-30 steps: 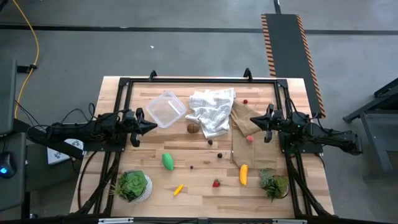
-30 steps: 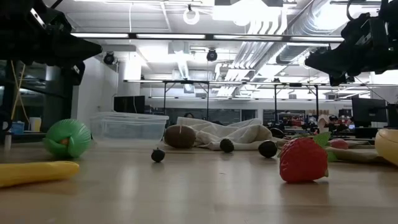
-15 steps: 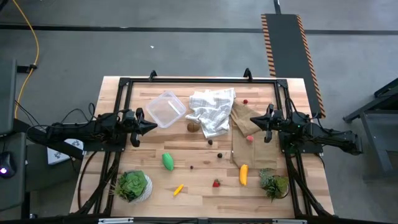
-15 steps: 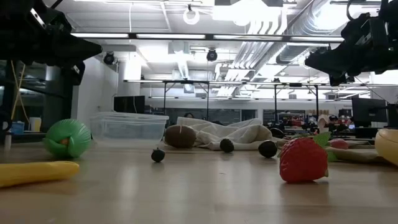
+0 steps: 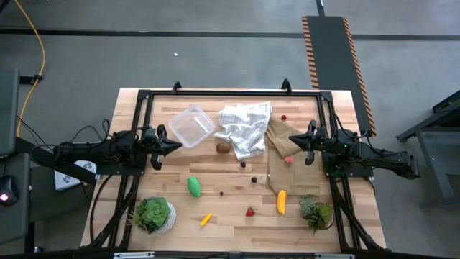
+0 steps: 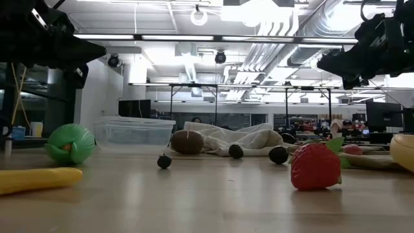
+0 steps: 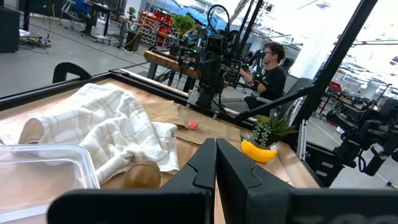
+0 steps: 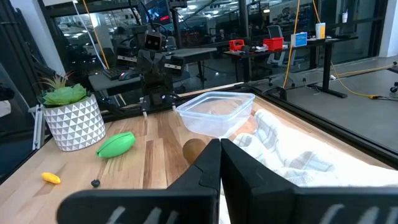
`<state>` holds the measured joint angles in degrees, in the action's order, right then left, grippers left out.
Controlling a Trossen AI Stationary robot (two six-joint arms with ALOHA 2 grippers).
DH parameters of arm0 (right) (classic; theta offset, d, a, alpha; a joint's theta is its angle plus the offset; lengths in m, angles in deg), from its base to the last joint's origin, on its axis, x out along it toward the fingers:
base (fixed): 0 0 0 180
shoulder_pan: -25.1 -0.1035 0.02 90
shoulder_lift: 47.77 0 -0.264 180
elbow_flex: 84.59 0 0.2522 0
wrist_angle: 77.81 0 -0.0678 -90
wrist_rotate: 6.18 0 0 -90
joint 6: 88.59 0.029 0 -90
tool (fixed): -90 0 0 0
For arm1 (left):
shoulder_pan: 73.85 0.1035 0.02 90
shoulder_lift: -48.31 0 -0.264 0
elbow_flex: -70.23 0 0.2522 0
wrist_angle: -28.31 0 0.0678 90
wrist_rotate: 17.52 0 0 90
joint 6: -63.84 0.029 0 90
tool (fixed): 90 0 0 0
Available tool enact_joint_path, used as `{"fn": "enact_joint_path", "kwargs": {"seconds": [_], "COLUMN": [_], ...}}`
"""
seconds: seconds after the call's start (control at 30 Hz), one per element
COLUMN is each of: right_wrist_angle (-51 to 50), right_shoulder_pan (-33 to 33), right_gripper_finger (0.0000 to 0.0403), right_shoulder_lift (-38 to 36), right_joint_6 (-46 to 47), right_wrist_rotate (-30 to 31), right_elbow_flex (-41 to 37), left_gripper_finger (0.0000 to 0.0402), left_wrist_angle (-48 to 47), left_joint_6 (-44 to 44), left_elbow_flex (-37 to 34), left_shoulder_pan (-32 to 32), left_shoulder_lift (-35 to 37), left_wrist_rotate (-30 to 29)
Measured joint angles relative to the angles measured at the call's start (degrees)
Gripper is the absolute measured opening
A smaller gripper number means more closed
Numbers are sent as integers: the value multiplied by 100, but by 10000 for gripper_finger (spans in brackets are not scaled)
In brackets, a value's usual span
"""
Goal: Pick and placing Produce into tupperware
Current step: Put the red cherry into the transparent bin
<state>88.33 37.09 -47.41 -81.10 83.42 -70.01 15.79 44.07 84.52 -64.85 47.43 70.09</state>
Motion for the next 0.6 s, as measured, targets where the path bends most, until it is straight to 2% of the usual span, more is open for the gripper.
{"fn": "enact_joint_path", "kwargs": {"seconds": [0.17, 0.6], "right_wrist_angle": [0, 26], "right_shoulder_pan": [1, 2], "right_gripper_finger": [0, 0], "right_shoulder_lift": [-1, -1], "right_joint_6": [0, -22], "right_wrist_rotate": [0, 2], "right_elbow_flex": [0, -1], "left_gripper_finger": [1, 1], "left_wrist_angle": [68, 78], "left_joint_6": [-225, -2775], "left_elbow_flex": [2, 2], "left_shoulder_pan": [1, 0], "left_shoulder_lift": [0, 1], "left_wrist_rotate": [-369, -306]}}
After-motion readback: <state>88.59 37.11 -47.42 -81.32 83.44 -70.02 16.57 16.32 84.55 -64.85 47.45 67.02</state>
